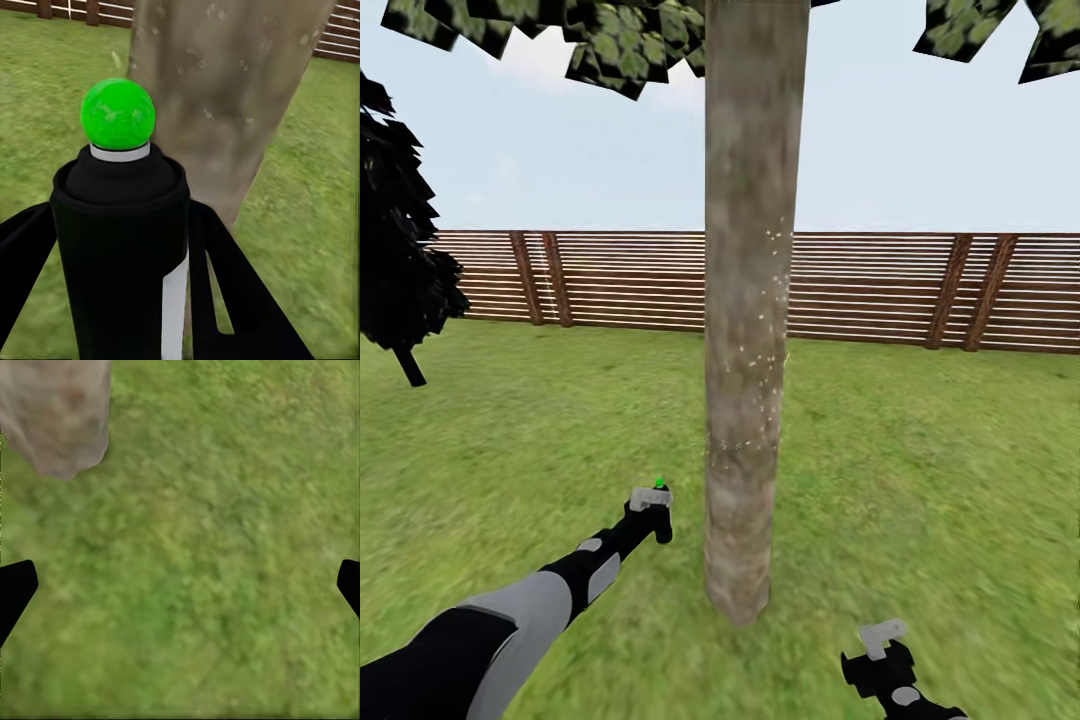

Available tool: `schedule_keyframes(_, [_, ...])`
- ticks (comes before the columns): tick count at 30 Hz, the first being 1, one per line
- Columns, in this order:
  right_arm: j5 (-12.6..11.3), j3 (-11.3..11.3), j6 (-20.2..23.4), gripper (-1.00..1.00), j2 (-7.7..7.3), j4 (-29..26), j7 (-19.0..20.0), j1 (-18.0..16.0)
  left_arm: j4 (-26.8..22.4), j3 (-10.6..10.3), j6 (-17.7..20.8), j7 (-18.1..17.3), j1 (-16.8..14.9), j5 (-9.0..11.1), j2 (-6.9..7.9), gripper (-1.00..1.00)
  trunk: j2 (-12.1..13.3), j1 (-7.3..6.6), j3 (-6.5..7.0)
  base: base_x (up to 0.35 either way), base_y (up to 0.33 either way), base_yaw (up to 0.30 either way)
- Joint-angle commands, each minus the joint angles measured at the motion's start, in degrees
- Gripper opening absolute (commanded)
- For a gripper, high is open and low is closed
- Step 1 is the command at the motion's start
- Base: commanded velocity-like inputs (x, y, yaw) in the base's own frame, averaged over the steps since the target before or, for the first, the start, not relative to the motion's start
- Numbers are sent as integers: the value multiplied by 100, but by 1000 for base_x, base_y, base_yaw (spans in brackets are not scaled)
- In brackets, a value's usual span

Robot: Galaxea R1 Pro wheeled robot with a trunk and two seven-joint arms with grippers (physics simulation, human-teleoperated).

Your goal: In the garden, pick up the pesticide atomizer on the floor and spray pesticide onto both trees until each tree trunk is fully covered.

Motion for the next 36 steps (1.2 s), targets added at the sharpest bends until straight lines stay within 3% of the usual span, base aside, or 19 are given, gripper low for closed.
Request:
schedule_keyframes(1, [0, 0, 3, 100, -2, 0, -1, 0, -1, 8, -1, 0, 6, 4, 0, -100, 0, 0, 0, -273, -3, 0])
schedule_keyframes(5, [8, 0, 7, 100, -10, 0, -1, 0, -1, 5, -13, -73, 11, 1, 0, -100, 0, 0, 0, -81, -1, 0])
schedule_keyframes(7, [16, 7, 19, 100, -19, 0, -2, 0, -5, 4, 4, -1012, 12, -6, 2, -100, 0, 0, 0, -10, 0, 0])
schedule_keyframes(9, [18, 8, 22, 100, -24, 0, -2, 0, -8, 9, 21, -1455, 12, -6, 8, -100, 0, 0, 0, -3, 0, 0])
schedule_keyframes(15, [18, 9, 23, 100, -30, 0, -2, 0, -59, 7, 198, -1650, 12, 6, 25, -100, 0, 0, 0, 0, 0, 0])
schedule_keyframes(19, [23, 9, 23, 100, -30, 0, -2, 0, -821, -25, 1258, -1652, 12, 8, 31, -100, 0, 0, 0, 0, 0, 0])
schedule_keyframes(22, [26, 13, 23, 100, -28, 0, 0, 5, -2176, -19, 2760, -1652, 12, 0, 70, -100, 0, 0, 0, 0, 0, 0])
schedule_keyframes(23, [27, 15, 23, 100, -29, 0, 2, 6, -2415, -15, 3031, -1649, 12, -2, 76, -100, 0, 0, 0, 0, 0, 0])
schedule_keyframes(25, [27, 16, 23, 100, -26, 0, 5, 8, -2831, 90, 3438, -1643, 12, -4, 104, -100, 0, 0, 0, 0, 0, 0])
schedule_keyframes(26, [27, 17, 23, 100, -25, 0, 6, 8, -3152, 349, 3626, -1594, 12, -9, 142, -100, 0, 0, 0, 0, 0, 0])
schedule_keyframes(28, [27, 17, 23, 100, -23, 0, 7, 9, -3348, 534, 3714, -1545, 12, -12, 159, -100, 0, 0, 0, 0, 0, 0])
schedule_keyframes(30, [27, 17, 23, 100, -22, 0, 7, 9, -3433, 599, 3749, -1458, 12, -18, 164, -100, 0, 0, 0, 0, 0, 0])
schedule_keyframes(32, [27, 17, 23, 100, -21, 0, 7, 9, -3981, 626, 4529, -1144, 12, -22, 166, -100, 0, 0, 0, 0, 0, 0])
schedule_keyframes(36, [27, 17, 24, 100, -21, 0, 7, 9, -4827, 626, 5278, -1014, 12, -30, 166, -100, 0, 0, 0, 0, 0, 0])
